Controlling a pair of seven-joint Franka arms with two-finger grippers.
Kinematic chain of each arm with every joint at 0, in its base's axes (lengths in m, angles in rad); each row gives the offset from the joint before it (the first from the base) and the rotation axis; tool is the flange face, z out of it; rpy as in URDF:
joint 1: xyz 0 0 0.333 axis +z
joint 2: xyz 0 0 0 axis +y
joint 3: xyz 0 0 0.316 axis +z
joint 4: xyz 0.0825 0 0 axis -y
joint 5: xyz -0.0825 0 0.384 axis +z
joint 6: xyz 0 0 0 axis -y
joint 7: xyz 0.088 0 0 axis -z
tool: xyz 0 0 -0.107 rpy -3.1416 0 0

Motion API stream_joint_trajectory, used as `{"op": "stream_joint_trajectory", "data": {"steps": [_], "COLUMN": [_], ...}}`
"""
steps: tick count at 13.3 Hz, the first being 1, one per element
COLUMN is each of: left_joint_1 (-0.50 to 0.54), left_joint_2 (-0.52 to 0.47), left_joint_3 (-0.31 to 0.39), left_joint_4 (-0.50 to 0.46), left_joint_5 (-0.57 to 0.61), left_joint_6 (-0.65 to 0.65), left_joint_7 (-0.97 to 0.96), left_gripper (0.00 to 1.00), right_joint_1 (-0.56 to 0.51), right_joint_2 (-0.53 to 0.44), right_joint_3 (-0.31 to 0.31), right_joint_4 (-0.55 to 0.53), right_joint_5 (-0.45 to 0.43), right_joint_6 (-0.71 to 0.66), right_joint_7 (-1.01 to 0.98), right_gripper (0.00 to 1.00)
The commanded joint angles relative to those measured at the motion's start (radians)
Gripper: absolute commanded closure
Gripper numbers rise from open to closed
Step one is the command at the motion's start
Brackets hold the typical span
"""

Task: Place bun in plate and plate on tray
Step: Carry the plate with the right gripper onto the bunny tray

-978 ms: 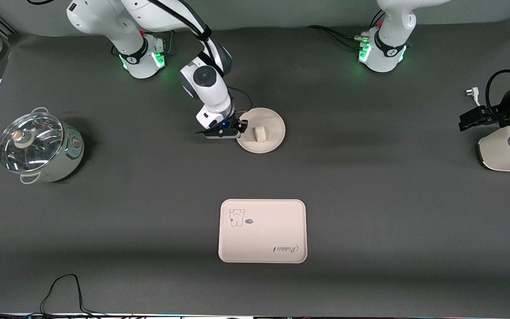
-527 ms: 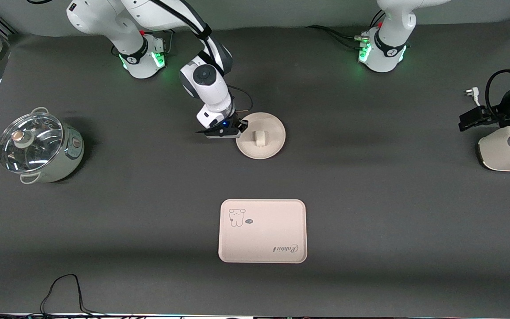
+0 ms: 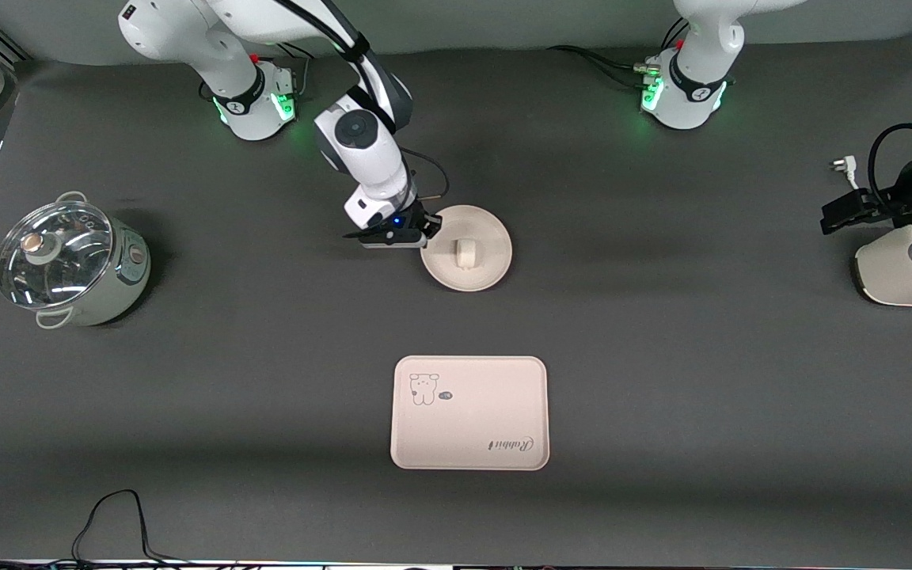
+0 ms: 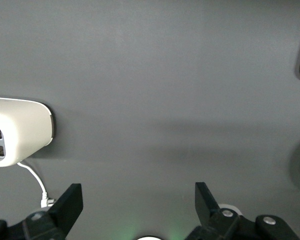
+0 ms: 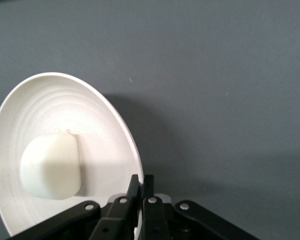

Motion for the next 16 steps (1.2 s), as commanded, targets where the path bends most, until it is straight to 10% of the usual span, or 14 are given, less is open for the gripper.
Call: {"op": "stream_joint_trajectory", "data": {"steps": [1,7,16], "left_joint_1": [-0.012,-0.010,-0.009], "left_joint_2": [-0.031,-0.028,-0.028], "left_joint_3": [0.002,0.004,0.002], "left_joint_4": [-0.023,-0.023,-0.025], "left_joint_5": [0.012,0.012,0.012], "left_joint_6": [0.009,0.012,0.012], "left_joint_7": [-0.004,-0.004,-0.004], "left_gripper": [0.00,0.00,0.00], "right_joint_1": [-0.039,-0.045,-0.221], "right_joint_2": [-0.166,-0.243,0.235], "right_joint_3": [0.006,0.004,0.001], "right_joint_4": [-0.013,0.057,0.632], "right_joint_5": [0.040,0.195,0.188], "right_joint_6": [-0.120,-0.217,-0.254], "right_joint_7": [-0.066,-0.195,-0.230], "right_gripper": [1.00,1.00,1.00]}}
